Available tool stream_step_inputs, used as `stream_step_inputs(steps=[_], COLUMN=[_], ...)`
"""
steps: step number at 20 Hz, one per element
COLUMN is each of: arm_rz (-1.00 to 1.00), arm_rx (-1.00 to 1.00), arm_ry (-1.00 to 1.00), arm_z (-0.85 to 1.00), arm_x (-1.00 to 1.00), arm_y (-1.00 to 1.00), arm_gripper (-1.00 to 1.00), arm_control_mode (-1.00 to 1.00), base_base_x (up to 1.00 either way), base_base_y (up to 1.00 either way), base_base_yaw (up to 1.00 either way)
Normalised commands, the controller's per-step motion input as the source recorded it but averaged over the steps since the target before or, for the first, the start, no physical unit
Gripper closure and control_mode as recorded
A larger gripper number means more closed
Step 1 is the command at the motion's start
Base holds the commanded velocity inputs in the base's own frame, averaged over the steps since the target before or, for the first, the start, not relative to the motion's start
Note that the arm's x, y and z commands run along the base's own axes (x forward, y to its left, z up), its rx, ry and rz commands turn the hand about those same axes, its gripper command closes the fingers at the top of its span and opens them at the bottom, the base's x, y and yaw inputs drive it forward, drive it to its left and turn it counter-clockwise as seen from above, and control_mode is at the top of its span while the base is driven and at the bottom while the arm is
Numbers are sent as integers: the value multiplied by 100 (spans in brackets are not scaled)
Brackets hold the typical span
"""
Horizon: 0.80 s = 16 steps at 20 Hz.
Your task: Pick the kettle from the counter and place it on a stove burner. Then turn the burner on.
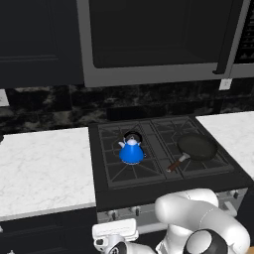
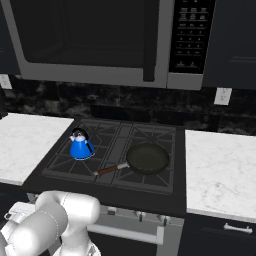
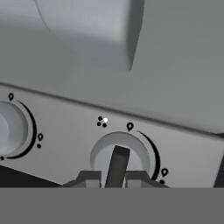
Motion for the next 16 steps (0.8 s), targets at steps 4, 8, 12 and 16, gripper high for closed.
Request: stream_step_inputs(steps=[4,8,12,16], arm_rz=[0,0,0,0], arm_rx=[0,-11,-26,-37], arm_ry=[0,0,3,6], arm_z=[0,0,0,0], arm_x=[22,42,38,34], arm_y=[0,19,42,59], arm_gripper=[100,100,100,100], arm_control_mode=[-100,-100,-100,-100], base_base_x=[0,0,0,0], base_base_y=[0,0,0,0], base_base_yaw=[0,0,0,0])
